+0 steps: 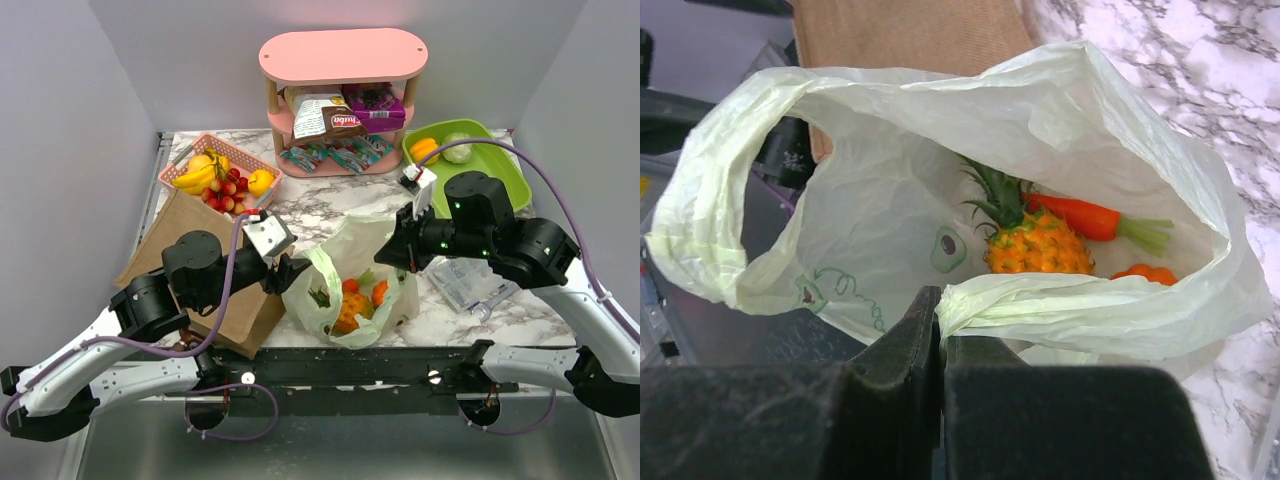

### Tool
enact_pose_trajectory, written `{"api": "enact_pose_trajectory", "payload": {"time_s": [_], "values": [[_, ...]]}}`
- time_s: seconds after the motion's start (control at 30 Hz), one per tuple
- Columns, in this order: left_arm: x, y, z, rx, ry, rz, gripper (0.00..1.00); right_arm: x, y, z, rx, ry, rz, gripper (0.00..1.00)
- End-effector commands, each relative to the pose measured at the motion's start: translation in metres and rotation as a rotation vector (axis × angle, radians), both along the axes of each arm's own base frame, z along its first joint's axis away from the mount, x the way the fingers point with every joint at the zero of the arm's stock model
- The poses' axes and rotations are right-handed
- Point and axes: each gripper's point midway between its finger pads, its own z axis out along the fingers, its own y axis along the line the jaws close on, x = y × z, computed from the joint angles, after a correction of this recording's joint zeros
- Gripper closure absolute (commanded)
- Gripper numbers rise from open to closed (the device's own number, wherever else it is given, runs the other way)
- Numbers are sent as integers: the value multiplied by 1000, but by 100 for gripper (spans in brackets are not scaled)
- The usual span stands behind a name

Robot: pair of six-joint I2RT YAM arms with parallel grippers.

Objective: Place the food into the grocery bag and tie it
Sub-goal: Tie the grocery bag at the center of the board.

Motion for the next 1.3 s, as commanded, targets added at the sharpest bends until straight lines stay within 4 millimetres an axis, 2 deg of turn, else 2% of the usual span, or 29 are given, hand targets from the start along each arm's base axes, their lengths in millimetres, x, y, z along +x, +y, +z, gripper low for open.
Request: {"api": "enact_pose_trajectory", "payload": {"time_s": [0.0,0.13,0.23,0.27,0.33,0.37,0.4,0.47,0.53,0.63,0.73,0.8,0.9,1.0,1.13,1.27], "values": [[-19,14,-14,44,103,-26,54,-15,14,16,55,1,126,99],[-40,10,-18,40,183,-116,59,-23,22,6,48,58,191,99],[-49,8,-20,35,220,-154,54,-27,28,-1,46,95,227,97],[-47,10,-21,33,222,-136,52,-26,29,-3,38,105,225,88],[-41,14,-19,25,213,-94,50,-18,27,-6,13,111,166,55],[-38,16,-17,19,207,-75,48,-14,25,-4,4,112,130,42],[-36,17,-15,9,205,-56,47,-9,21,-2,-7,104,88,34],[-34,18,-10,-6,202,-46,47,-4,12,4,-20,98,20,23],[-35,18,-6,-19,205,-45,47,-3,2,15,-15,86,-38,18],[-42,19,-2,-23,217,-73,54,-6,-18,21,-20,90,-123,17],[-59,19,-2,-12,234,-159,54,-15,-35,14,-36,129,-179,18],[-76,17,-6,-4,247,-254,54,-23,-40,5,-34,161,-187,22],[-103,11,-18,11,290,-404,53,-31,-42,-5,-17,189,-181,29],[-123,5,-30,24,350,-521,52,-29,-41,-1,15,175,-193,36],[-131,-9,-44,25,404,-584,47,-24,-33,6,43,159,-183,38],[-130,-29,-51,19,410,-618,46,-17,-28,-2,27,160,-190,44]]}}
